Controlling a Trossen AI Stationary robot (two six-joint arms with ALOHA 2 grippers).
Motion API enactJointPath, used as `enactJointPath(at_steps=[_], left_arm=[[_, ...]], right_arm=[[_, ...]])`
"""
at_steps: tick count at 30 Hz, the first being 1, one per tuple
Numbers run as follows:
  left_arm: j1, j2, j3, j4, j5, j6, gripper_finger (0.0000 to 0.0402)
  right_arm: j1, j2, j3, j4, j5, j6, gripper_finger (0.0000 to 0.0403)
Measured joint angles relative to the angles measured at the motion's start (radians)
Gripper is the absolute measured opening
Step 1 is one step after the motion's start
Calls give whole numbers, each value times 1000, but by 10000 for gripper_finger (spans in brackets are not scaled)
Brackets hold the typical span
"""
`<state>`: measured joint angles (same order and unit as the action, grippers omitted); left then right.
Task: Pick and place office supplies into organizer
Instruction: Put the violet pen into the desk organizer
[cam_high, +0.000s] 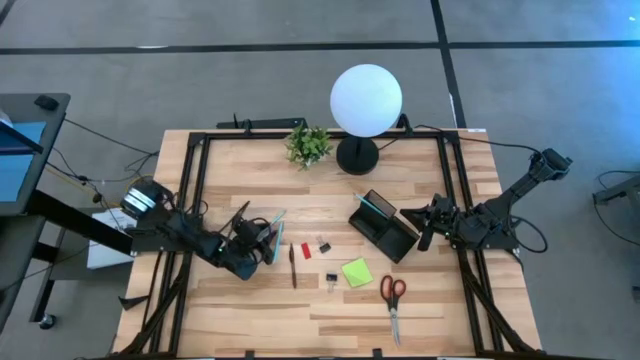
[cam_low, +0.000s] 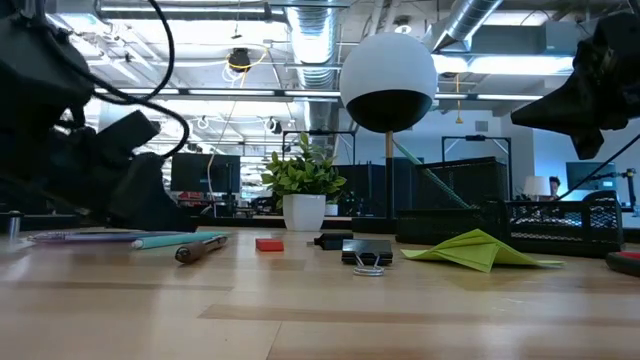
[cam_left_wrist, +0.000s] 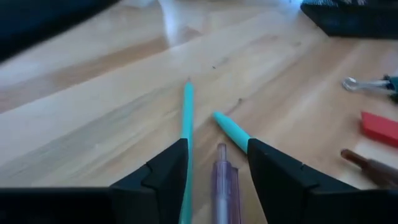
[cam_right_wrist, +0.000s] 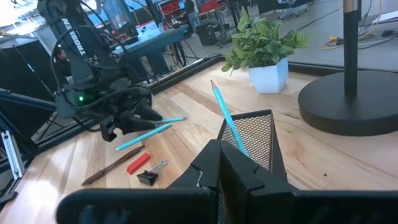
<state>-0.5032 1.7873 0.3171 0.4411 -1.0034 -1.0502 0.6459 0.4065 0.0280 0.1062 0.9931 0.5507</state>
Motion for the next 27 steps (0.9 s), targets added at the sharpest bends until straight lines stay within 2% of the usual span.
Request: enactJointPath(at_steps=[2,5,14,20,27], left_arm=[[-8,42,0,13,-42,-38,154],[-8,53,-1,48,-4,-51,142],[-14,53,39,89,53,162,115],[-12,59,47,86,54,152,99],[-11,59,49,93,73,138,59]], right_arm=[[0,0,0,-2,0,0,0],[0,0,0,-2,0,0,0],[0,0,0,-2,4,0,0],[0,0,0,-2,4,1,0],[0,0,0,-2,4,10,0]])
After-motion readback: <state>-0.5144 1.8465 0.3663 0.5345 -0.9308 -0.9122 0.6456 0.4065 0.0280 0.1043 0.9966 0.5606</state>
